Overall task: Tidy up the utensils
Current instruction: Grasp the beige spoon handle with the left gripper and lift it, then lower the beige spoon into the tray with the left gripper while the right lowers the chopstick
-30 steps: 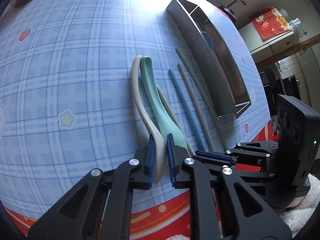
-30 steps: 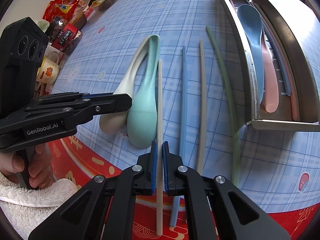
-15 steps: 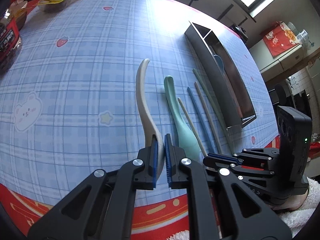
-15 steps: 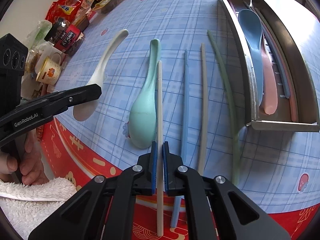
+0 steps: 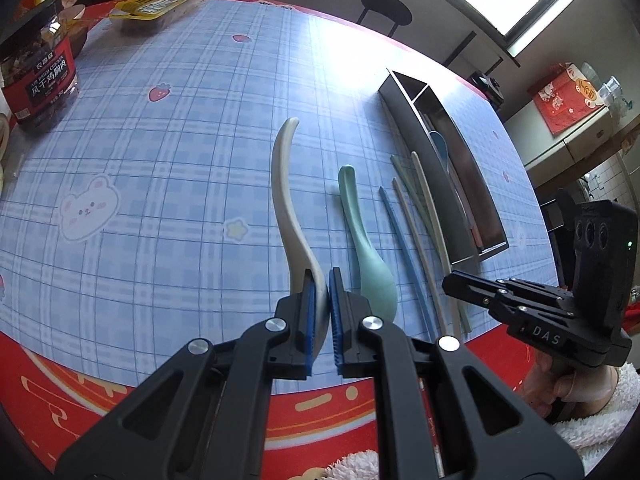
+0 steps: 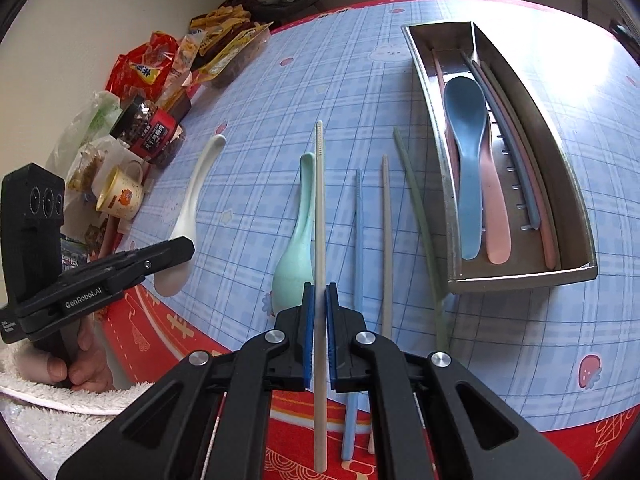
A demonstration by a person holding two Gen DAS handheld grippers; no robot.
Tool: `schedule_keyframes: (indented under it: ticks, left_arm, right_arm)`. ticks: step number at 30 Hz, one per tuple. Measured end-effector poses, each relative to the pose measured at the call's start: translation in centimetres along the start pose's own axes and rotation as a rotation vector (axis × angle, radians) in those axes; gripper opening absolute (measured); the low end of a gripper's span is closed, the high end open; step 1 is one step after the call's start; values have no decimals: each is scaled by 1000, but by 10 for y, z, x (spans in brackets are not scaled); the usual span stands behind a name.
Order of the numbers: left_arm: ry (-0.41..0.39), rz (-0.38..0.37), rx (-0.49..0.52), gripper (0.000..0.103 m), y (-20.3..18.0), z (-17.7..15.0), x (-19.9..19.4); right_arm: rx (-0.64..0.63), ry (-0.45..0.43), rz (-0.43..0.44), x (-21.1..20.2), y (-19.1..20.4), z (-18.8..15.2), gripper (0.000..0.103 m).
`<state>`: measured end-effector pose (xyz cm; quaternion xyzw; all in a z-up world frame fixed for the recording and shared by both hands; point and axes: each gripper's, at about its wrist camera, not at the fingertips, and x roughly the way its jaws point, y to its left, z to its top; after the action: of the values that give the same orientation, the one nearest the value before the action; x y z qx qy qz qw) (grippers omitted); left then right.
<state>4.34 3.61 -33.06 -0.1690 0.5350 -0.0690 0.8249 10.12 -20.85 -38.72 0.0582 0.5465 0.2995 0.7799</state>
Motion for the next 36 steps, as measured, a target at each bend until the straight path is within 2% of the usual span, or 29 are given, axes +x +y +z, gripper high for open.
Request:
schedule_keyframes:
  ticks: [4, 9, 15, 21, 27, 36]
  left_arm:
    - [4, 8, 9, 11, -3, 8, 4]
    - [4, -6, 18, 11, -8, 34, 1]
    - [-2, -36, 88, 11, -45, 72, 6]
    - [34, -75, 142, 11, -91, 102, 30]
    - [95, -106, 105, 11, -119, 132, 66]
    - [185, -116, 103, 11, -146, 139, 107]
  right_arm:
    - [12, -56, -7, -18, -10, 8, 6]
    - [28, -123, -45, -44, -37, 31, 6]
    - [42, -156, -130, -56, -76, 66, 6]
    - [19, -134, -189, -47, -100, 96, 6]
    - [-6, -68, -209, -25, -105, 109, 6]
    - [35, -36, -199, -9, -112, 108, 6]
